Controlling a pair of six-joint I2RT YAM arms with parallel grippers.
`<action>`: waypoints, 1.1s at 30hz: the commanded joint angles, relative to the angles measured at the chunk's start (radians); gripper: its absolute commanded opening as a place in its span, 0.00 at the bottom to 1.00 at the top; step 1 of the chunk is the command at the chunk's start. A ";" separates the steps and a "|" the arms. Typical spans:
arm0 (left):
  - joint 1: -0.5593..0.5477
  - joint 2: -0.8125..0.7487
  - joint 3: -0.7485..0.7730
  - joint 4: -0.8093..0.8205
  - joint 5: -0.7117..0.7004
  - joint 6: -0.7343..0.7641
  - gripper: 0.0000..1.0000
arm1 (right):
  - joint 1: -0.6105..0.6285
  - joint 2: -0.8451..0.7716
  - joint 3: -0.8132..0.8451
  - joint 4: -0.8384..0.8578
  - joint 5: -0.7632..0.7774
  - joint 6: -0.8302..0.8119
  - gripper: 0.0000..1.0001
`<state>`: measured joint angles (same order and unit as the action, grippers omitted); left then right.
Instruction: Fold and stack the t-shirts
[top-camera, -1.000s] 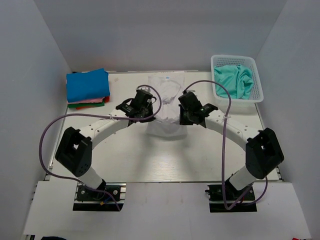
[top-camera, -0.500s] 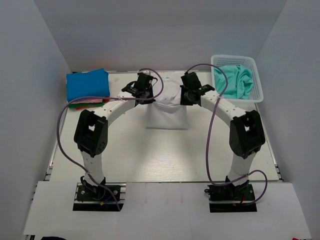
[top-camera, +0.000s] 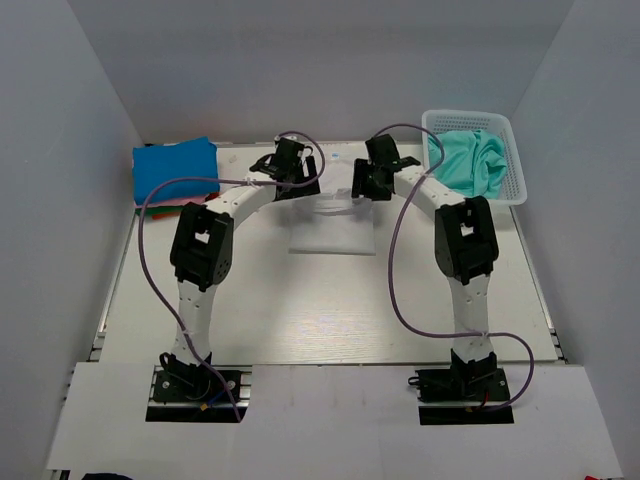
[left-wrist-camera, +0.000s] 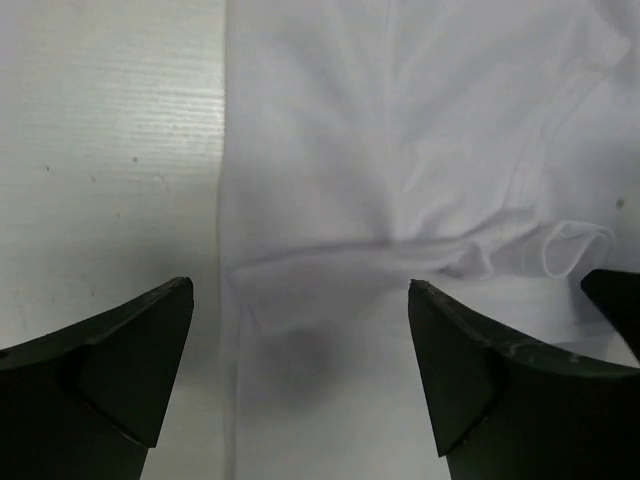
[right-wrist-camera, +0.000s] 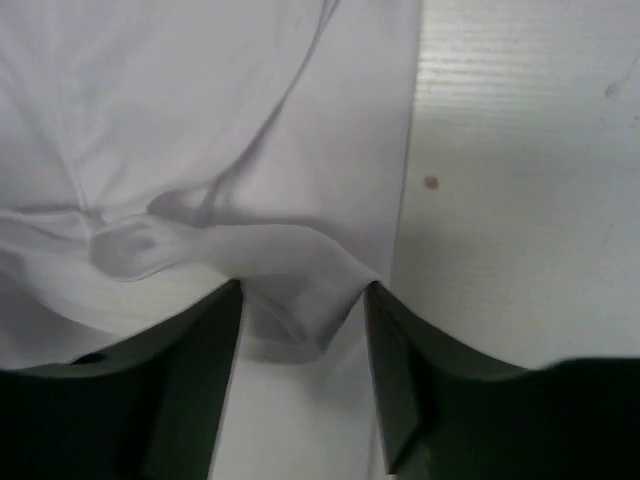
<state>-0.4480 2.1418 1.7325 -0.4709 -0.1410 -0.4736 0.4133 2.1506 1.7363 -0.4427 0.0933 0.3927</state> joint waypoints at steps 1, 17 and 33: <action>0.043 -0.005 0.102 0.032 -0.014 -0.007 1.00 | -0.030 0.029 0.126 0.033 -0.058 -0.021 0.67; 0.032 -0.551 -0.647 0.113 0.067 -0.092 1.00 | 0.087 -0.204 -0.317 0.228 -0.340 -0.077 0.90; 0.032 -0.727 -0.846 0.060 0.098 -0.112 1.00 | 0.114 0.046 -0.081 0.410 -0.219 -0.045 0.90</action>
<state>-0.4145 1.4551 0.8944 -0.3958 -0.0216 -0.5770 0.5259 2.1780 1.5963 -0.1413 -0.1944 0.3382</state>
